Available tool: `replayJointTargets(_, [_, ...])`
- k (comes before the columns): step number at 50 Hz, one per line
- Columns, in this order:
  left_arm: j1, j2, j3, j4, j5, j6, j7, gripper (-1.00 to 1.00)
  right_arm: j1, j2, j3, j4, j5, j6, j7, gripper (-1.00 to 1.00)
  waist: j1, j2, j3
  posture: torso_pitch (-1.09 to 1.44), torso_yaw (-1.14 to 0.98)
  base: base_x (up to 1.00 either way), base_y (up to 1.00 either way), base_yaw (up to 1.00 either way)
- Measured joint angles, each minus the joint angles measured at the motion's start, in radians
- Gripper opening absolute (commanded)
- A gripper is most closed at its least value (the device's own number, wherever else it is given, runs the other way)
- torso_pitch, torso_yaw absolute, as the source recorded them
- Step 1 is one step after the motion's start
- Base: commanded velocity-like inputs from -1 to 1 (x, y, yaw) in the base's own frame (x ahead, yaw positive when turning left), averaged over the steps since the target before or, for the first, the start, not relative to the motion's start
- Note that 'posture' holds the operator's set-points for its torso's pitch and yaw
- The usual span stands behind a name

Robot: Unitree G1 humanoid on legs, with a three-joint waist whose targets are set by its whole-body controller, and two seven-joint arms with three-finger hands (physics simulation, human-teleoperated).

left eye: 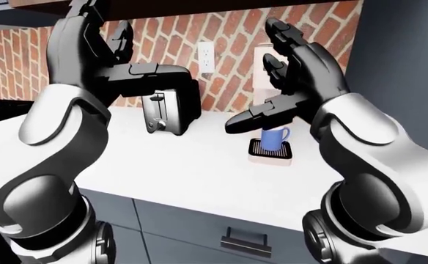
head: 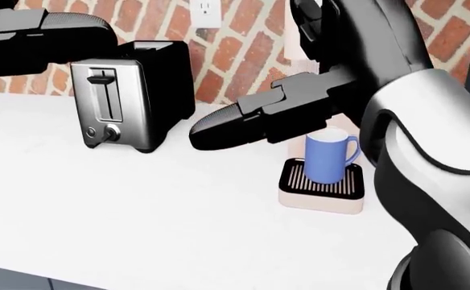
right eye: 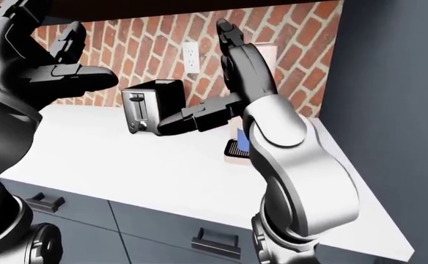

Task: Press the button on the coffee machine to serve coffee.

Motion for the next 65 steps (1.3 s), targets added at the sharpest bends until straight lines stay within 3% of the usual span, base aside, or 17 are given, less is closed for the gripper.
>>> replayJointTargets(28, [0.0, 0.0, 0.0, 0.0, -0.001, -0.004, 0.002, 1.0, 0.049, 0.0, -0.004, 0.029, -0.036, -0.004, 0.023, 1.0, -0.003, 0.0, -0.004, -0.65, 0.0, 0.0, 0.0, 0.0])
replayJointTargets(65, [-0.003, 0.006, 0.001, 0.001, -0.015, -0.009, 0.012, 1.0, 0.089, -0.01, -0.001, 0.158, -0.091, -0.138, 0.051, 1.0, -0.003, 0.001, -0.005, -0.65, 0.0, 0.0, 0.0, 0.0])
